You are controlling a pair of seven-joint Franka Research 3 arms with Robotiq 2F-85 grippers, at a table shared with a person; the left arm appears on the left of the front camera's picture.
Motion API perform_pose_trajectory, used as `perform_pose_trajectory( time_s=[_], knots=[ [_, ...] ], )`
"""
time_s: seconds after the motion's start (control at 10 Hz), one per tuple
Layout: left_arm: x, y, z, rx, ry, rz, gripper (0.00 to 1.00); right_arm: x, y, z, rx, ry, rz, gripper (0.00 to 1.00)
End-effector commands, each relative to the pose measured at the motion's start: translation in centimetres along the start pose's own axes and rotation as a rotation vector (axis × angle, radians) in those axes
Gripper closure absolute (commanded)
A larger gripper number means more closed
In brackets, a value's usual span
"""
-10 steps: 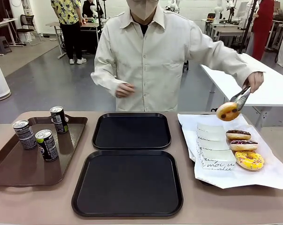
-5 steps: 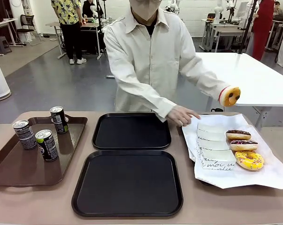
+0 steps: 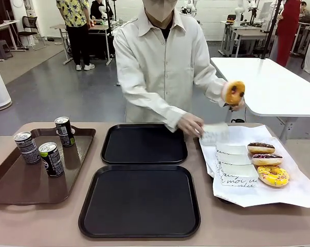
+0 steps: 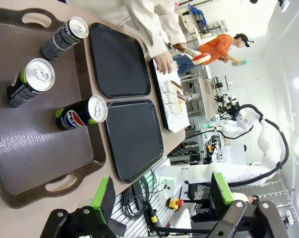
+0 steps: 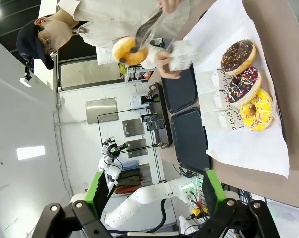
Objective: Set up donuts and drinks on trays.
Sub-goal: Pick up one Pepsi coke and place it on the Flat Tray.
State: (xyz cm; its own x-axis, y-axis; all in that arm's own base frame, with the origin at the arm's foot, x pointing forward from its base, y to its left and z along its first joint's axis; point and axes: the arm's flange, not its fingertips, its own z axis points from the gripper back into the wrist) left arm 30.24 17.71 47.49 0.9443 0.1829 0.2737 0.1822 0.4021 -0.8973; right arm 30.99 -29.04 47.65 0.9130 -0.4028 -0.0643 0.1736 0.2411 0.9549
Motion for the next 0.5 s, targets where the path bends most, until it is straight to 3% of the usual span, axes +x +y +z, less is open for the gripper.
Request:
perform_pose_trajectory(
  time_s=[0.0,0.4],
  knots=[
    [-0.17,-0.04,-0.03,-0.022,-0.014,-0.016,0.00,0.15,-0.02,-0.04,0.023,-0.007,0.002,0.00],
    [-0.17,-0.04,-0.03,-0.022,-0.014,-0.016,0.00,0.15,-0.02,-0.04,0.023,-0.007,0.002,0.00]
  ],
)
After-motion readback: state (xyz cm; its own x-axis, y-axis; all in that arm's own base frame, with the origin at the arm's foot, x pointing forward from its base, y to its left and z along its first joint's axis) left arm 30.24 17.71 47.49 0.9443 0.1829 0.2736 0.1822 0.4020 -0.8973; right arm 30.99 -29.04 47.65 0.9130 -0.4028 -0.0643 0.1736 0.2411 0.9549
